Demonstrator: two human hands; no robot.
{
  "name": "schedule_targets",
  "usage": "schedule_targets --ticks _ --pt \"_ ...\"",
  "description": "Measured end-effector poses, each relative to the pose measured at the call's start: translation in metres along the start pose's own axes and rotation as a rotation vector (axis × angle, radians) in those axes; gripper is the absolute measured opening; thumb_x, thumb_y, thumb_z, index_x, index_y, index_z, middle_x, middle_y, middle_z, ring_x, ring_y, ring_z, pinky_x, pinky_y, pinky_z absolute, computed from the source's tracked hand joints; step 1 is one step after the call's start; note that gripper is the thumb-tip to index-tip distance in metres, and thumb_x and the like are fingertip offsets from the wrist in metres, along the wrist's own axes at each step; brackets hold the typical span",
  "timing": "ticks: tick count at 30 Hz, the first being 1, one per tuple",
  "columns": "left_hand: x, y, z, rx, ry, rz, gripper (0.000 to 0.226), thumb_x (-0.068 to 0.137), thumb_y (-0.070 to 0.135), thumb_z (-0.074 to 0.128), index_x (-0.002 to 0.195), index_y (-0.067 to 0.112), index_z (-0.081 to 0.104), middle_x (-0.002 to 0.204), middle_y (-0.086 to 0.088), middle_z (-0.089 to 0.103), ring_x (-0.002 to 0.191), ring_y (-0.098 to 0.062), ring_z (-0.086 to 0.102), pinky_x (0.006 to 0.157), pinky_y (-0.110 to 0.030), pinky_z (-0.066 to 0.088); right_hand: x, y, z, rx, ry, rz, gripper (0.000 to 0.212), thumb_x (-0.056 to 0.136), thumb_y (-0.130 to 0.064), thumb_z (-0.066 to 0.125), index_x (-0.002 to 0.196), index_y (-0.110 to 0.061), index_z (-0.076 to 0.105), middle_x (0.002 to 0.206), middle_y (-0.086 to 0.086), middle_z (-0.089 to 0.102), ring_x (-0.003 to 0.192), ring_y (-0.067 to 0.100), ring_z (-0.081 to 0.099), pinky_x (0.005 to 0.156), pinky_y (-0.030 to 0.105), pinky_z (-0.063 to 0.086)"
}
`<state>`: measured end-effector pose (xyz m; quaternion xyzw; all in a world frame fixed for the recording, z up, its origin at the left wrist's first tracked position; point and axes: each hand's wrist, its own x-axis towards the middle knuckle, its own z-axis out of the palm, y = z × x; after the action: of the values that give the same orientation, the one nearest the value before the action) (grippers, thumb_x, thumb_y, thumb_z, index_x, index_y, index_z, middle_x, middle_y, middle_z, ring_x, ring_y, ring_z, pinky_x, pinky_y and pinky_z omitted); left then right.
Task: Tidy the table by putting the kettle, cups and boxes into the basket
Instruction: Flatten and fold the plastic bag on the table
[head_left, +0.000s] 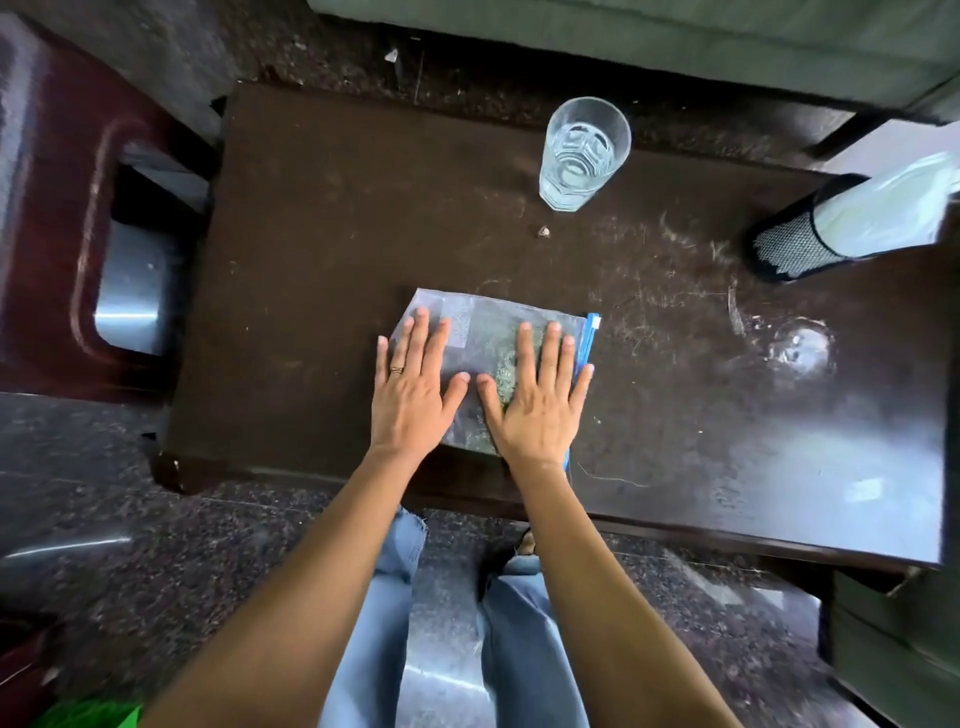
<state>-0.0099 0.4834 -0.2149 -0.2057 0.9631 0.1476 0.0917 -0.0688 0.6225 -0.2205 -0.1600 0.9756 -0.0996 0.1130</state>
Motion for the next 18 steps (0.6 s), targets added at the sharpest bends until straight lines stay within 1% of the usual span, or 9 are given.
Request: schedule_targets --ticks 2,4,5,7,9,11,14,16,18 --pt "0.000 0.004 -0.004 -0.067 0.046 -0.065 0.071 0.091 0.051 0.047 0.149 0.019 0.024 0.159 -0.019 0.008 0.145 -0.038 0.016 0.118 -0.049 0.017 0.000 0.001 -0.002 0.019 -0.002 0.044 0.085 0.088 -0.070 0.030 0.154 -0.019 0.015 0.162 0.010 0.014 0.150 0.026 0.012 0.120 0.049 0.002" --pt "-0.001 0.010 -0.012 -0.211 0.122 -0.205 0.072 0.085 0.047 0.061 0.146 0.020 0.032 0.156 -0.024 0.008 0.139 -0.043 0.025 0.114 -0.049 0.025 0.000 -0.001 -0.002 0.027 -0.002 0.052 0.089 0.087 -0.072 0.030 0.155 -0.017 0.013 0.162 0.011 0.012 0.150 0.025 0.012 0.120 0.049 0.002" --pt "-0.002 0.013 -0.018 -0.296 0.160 -0.279 0.073 0.083 0.043 0.066 0.144 0.021 0.033 0.155 -0.024 0.011 0.135 -0.041 0.031 0.111 -0.049 0.030 0.000 -0.002 -0.002 0.024 -0.005 0.055 0.090 0.087 -0.072 0.030 0.155 -0.016 0.012 0.162 0.011 0.012 0.150 0.025 0.012 0.120 0.049 0.001" --pt "-0.002 0.018 -0.031 -0.449 0.212 -0.386 0.079 0.080 0.035 0.072 0.144 0.021 0.029 0.149 -0.020 0.029 0.128 -0.034 0.042 0.106 -0.048 0.038 0.001 -0.001 -0.002 0.008 -0.015 0.058 0.090 0.087 -0.073 0.029 0.155 -0.016 0.011 0.162 0.011 0.011 0.150 0.026 0.012 0.119 0.049 -0.002" --pt "-0.002 0.021 -0.047 -0.581 0.230 -0.468 0.086 0.077 0.035 0.075 0.144 0.025 0.022 0.133 -0.011 0.052 0.117 -0.027 0.054 0.096 -0.045 0.048 0.001 -0.001 -0.002 -0.009 -0.020 0.055 0.090 0.086 -0.074 0.027 0.155 -0.017 0.011 0.162 0.011 0.012 0.150 0.026 0.012 0.118 0.050 -0.004" --pt "0.000 0.028 -0.066 -0.641 0.208 -0.519 0.088 0.075 0.037 0.076 0.143 0.026 0.022 0.113 -0.001 0.061 0.099 -0.018 0.059 0.085 -0.036 0.050 0.001 -0.001 -0.001 -0.011 -0.008 0.055 0.090 0.086 -0.074 0.026 0.155 -0.017 0.013 0.162 0.011 0.013 0.150 0.027 0.013 0.118 0.051 -0.005" --pt "0.002 0.049 -0.083 -0.772 0.147 -0.474 0.071 0.075 0.034 0.077 0.135 0.021 0.040 0.094 0.009 0.061 0.076 -0.005 0.059 0.072 -0.015 0.044 0.001 -0.001 0.000 -0.019 -0.001 0.057 0.087 0.086 -0.073 0.023 0.155 -0.021 0.013 0.162 0.011 0.013 0.150 0.027 0.012 0.117 0.052 -0.005" --pt "0.002 0.068 -0.084 -0.790 0.118 -0.343 0.053 0.078 0.030 0.075 0.125 0.022 0.052 0.095 0.009 0.064 0.071 -0.003 0.059 0.066 -0.006 0.044 0.001 -0.001 0.000 -0.007 -0.001 0.048 0.080 0.088 -0.069 0.020 0.154 -0.025 0.013 0.162 0.013 0.012 0.150 0.028 0.012 0.117 0.052 -0.004" --pt "0.000 0.085 -0.075 -0.744 0.126 -0.199 0.041 0.083 0.025 0.070 0.121 0.019 0.057 0.104 0.006 0.064 0.074 -0.006 0.057 0.070 -0.006 0.045 0.000 0.001 -0.001 0.049 0.020 0.034 0.069 0.093 -0.056 0.026 0.153 -0.024 0.015 0.160 0.016 0.015 0.149 0.030 0.013 0.119 0.054 0.006"
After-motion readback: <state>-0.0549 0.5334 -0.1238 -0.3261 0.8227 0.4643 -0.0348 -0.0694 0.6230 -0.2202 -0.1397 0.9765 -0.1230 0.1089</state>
